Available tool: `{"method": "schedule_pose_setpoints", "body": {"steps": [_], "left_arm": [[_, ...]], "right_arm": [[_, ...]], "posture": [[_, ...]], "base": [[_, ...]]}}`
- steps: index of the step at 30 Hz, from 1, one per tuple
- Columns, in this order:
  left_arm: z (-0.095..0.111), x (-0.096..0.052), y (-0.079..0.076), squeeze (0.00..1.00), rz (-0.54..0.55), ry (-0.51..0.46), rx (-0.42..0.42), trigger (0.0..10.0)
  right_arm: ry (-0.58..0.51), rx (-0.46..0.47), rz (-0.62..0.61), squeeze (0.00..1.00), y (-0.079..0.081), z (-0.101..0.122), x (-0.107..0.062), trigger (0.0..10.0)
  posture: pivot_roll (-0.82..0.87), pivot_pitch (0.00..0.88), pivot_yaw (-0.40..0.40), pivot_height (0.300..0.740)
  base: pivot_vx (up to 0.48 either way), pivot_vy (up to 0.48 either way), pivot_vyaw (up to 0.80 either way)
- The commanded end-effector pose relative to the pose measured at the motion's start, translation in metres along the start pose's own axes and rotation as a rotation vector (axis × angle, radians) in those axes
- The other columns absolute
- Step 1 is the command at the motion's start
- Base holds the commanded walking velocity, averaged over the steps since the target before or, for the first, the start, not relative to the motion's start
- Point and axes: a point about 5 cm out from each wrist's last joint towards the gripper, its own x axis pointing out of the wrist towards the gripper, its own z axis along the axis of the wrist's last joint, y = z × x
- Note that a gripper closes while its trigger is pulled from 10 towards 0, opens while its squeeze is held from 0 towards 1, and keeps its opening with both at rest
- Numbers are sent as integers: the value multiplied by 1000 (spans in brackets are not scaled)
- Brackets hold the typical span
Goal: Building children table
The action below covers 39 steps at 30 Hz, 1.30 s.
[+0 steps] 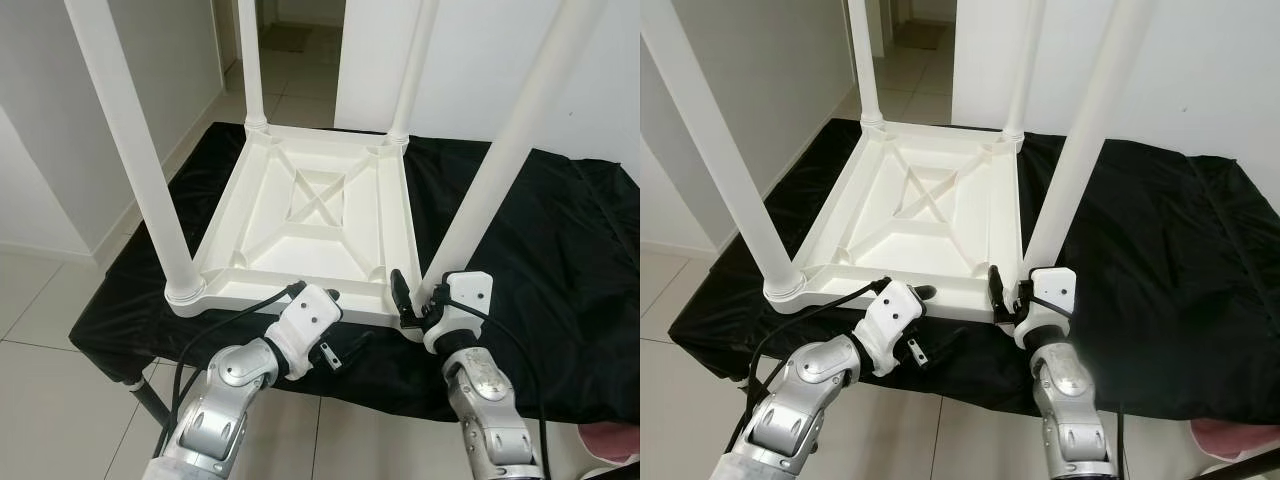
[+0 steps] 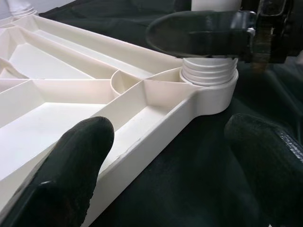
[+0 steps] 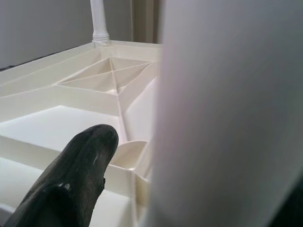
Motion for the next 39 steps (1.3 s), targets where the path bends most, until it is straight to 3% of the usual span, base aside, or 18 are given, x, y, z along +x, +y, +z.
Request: {"method": "schedule_pose_setpoints", "body": {"steps": [1, 9, 10, 12, 13, 14, 15, 16, 17, 18, 28, 29, 30, 39], "left_arm": [[0, 0, 6, 0, 94, 0, 5, 10000], [1, 3, 11, 0, 92, -5, 16, 10000], [1, 4, 11, 0, 87, -7, 18, 10000], [1, 4, 11, 0, 84, -7, 20, 10000], [1, 5, 11, 0, 80, -7, 24, 10000], [1, 5, 11, 0, 78, -8, 27, 10000], [1, 6, 11, 0, 77, -8, 28, 10000], [2, 6, 11, 0, 76, -10, 29, 10000], [2, 6, 11, 0, 76, -10, 29, 10000], [2, 7, 12, 0, 76, -12, 30, 10000], [2, 6, 12, 0, 86, -15, 25, 10000], [1, 7, 12, 0, 86, -15, 24, 10000], [1, 7, 12, 0, 88, -15, 22, 10000], [3, 11, 14, 0, 92, -24, 17, 10000]], "right_arm": [[-3, 6, 28, 0, -1, -2, 0, 10000], [19, -4, 250, 0, -17, -6, 6, 10000], [24, -11, 295, 0, -19, -6, 8, 8078], [27, -14, 315, 0, -19, -6, 9, 8078], [30, -27, 333, 0, -21, -6, 10, 5765], [35, -37, 344, 0, -23, -7, 11, 4471], [38, -43, 348, 0, -24, -7, 12, 4471], [38, -52, 355, 0, -26, -7, 13, 1922], [38, -52, 355, 0, -26, -7, 13, 1922], [39, -57, 362, 0, -28, -8, 14, 0], [58, -56, 399, 0, -35, -13, 8, 0], [61, -56, 391, 0, -35, -14, 6, 4118], [63, -50, 382, 0, -35, -15, 5, 10000], [62, -49, 257, 0, -35, -14, 4, 10000]], "posture": [[4, 0, -21, 740], [-11, 0, 1, 740], [-15, 0, 5, 740], [-15, 0, 5, 740], [-17, 0, 8, 740], [-17, 0, 8, 740], [-17, 0, 8, 740], [-17, 0, 11, 740], [-17, 0, 11, 740], [-17, 0, 11, 740], [-25, 0, 12, 740], [-27, 0, 10, 740], [-29, 0, 12, 740], [-57, 0, 28, 740]], "base": [[0, 0, 0], [0, 0, 0], [0, 0, 0], [0, 0, 0], [0, 0, 0], [0, 0, 0], [0, 0, 0], [0, 0, 0], [0, 0, 0], [0, 0, 0], [0, 0, 0], [0, 0, 0], [0, 0, 0], [0, 0, 0]]}}
